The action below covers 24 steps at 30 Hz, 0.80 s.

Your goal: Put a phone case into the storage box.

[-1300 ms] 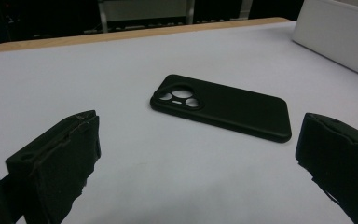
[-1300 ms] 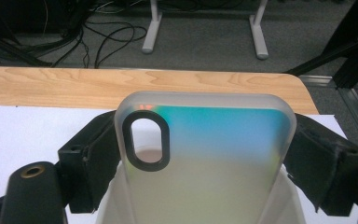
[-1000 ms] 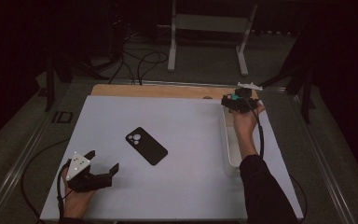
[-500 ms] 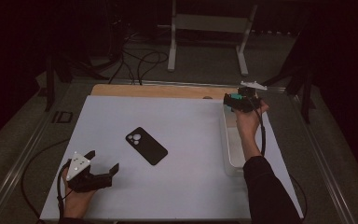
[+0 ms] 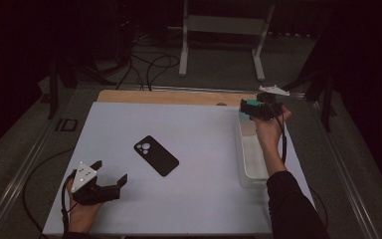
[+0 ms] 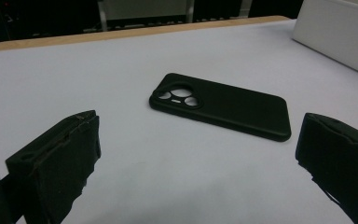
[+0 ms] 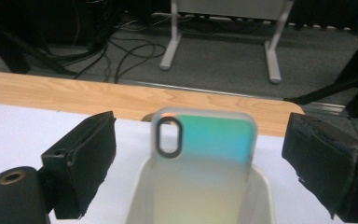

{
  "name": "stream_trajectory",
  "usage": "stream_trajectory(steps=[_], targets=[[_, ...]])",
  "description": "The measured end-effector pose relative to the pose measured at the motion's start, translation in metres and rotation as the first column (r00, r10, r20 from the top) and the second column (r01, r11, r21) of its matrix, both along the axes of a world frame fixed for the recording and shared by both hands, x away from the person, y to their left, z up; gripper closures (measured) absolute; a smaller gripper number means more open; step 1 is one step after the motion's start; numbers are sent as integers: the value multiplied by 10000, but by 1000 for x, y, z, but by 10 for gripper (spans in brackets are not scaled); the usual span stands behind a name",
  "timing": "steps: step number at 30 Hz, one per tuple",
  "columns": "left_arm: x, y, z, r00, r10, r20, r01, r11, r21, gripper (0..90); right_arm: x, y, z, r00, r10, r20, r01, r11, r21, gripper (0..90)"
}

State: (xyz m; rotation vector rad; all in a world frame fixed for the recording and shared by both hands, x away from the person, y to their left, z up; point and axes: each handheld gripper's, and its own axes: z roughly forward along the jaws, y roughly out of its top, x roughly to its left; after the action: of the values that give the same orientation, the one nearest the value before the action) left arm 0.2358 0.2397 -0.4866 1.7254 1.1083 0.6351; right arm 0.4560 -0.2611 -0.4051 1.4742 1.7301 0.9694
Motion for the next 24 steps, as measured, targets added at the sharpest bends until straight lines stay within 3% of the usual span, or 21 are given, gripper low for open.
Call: stream_trajectory(steps=[11,13,15,17,21,24], targets=[[1,-1,0,10000,-14,-35,14,10000,27,4,-26,11,8,9911,1328,-42,-1327,9911,127,97],[1,-2,-1,10000,-12,-44,12,10000,24,4,-36,15,11,9842,1769,8,-1769,9841,134,96],[2,-2,-1,10000,-24,-48,24,10000,42,4,-37,16,12,9829,1844,20,-1844,9828,145,96],[2,-2,-1,10000,-28,-65,28,10000,70,4,-48,19,14,9746,2236,97,-2238,9744,231,97],[2,-2,-1,10000,-32,-49,32,10000,46,4,-58,21,15,9686,2482,168,-2485,9684,216,97],[5,-4,0,10000,-62,-63,62,10000,13,4,-71,26,15,9593,2814,231,-2815,9596,23,97]])
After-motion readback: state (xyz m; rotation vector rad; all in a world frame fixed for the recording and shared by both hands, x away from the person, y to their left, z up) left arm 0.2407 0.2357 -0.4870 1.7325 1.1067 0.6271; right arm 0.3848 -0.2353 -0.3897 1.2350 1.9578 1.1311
